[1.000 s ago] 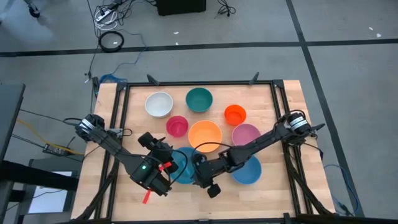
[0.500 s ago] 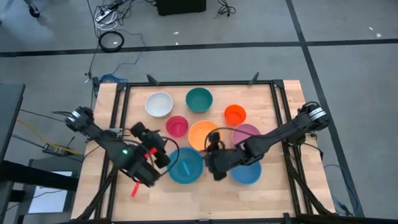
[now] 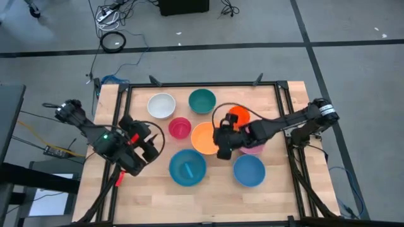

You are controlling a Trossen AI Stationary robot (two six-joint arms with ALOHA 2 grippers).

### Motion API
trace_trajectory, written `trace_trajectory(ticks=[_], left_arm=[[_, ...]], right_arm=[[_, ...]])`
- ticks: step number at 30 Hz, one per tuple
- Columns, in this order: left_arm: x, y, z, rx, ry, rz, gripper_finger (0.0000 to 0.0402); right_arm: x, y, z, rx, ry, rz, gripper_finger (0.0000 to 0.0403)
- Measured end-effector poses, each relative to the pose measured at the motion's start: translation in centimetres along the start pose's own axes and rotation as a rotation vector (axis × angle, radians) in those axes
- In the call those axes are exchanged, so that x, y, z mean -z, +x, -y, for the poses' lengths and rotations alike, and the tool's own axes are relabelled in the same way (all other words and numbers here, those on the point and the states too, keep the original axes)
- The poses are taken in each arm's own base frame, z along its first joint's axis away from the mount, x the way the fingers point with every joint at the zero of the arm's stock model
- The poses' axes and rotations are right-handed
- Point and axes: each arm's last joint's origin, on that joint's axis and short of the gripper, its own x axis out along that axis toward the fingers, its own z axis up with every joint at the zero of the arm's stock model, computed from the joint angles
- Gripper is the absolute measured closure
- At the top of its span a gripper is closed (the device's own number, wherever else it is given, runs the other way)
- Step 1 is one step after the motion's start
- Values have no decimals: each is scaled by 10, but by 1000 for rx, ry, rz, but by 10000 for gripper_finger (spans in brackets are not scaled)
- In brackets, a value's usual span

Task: Nest bowls inside each other
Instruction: Stack the orange bowl on top of the the light blue bowl

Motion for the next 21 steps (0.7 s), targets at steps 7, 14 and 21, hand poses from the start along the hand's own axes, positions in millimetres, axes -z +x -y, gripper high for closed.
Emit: trace_trajectory(ticks=[7, 14, 21], left_arm=[[15, 11, 2, -28, 25, -62, 172], [31, 23, -2, -68, 35, -95, 172], [47, 33, -4, -106, 23, -145, 172]], right_arm=[[-4, 15, 24, -24, 121, -50, 293], [-6, 30, 53, -57, 249, -101, 263], [-4, 51, 74, -112, 379, -182, 232]])
